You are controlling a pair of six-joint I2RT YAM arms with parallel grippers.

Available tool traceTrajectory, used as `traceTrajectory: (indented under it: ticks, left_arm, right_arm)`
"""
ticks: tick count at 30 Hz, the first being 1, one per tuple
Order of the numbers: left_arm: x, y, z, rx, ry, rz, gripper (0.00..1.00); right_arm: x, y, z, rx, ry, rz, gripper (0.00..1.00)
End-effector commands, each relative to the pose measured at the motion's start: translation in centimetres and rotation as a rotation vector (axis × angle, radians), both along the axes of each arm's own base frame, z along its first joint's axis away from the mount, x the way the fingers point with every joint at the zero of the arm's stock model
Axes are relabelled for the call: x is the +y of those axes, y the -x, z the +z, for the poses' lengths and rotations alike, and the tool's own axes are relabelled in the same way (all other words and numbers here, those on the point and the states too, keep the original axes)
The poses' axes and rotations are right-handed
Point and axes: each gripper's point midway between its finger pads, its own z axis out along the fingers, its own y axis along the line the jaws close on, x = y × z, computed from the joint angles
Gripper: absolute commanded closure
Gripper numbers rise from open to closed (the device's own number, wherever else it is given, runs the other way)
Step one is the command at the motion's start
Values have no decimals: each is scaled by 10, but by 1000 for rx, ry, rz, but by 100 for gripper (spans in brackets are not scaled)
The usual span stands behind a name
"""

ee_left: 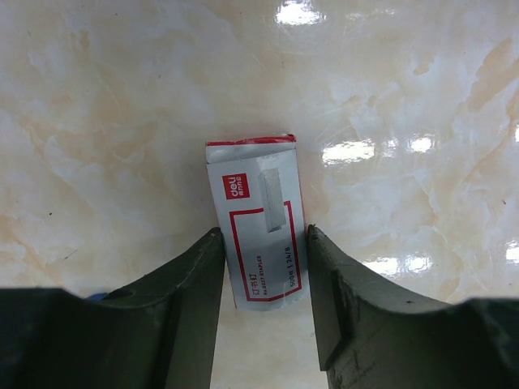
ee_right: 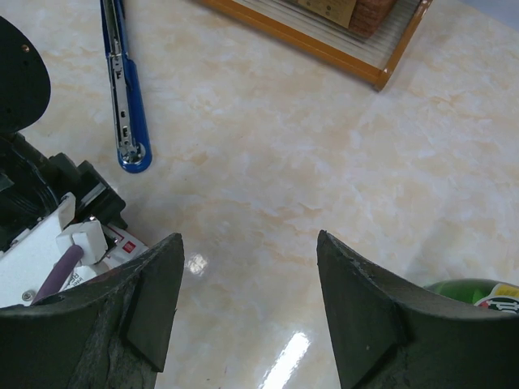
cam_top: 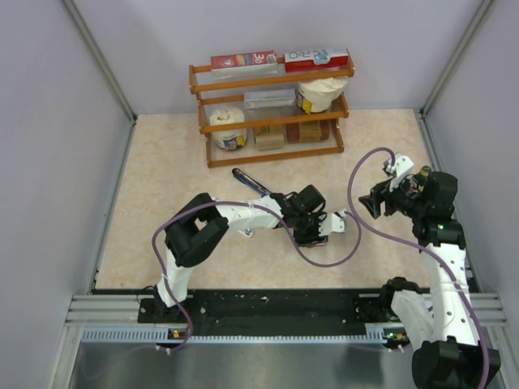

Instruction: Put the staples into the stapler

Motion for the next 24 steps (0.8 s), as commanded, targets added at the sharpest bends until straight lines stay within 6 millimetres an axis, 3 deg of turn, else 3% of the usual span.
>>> traceTrajectory:
  ticks: [1, 15, 24]
  left_arm:
    - [10, 3, 8, -13, -9, -8, 53]
    - [19, -5, 31, -6, 65, 29, 54]
    - [29, -22, 70, -42, 151, 85, 53]
  right_arm:
    - [1, -2, 7, -20, -20, 6, 34]
    - [13, -6, 1, 117, -173, 46, 35]
    - [27, -17, -20, 308, -309, 106, 37]
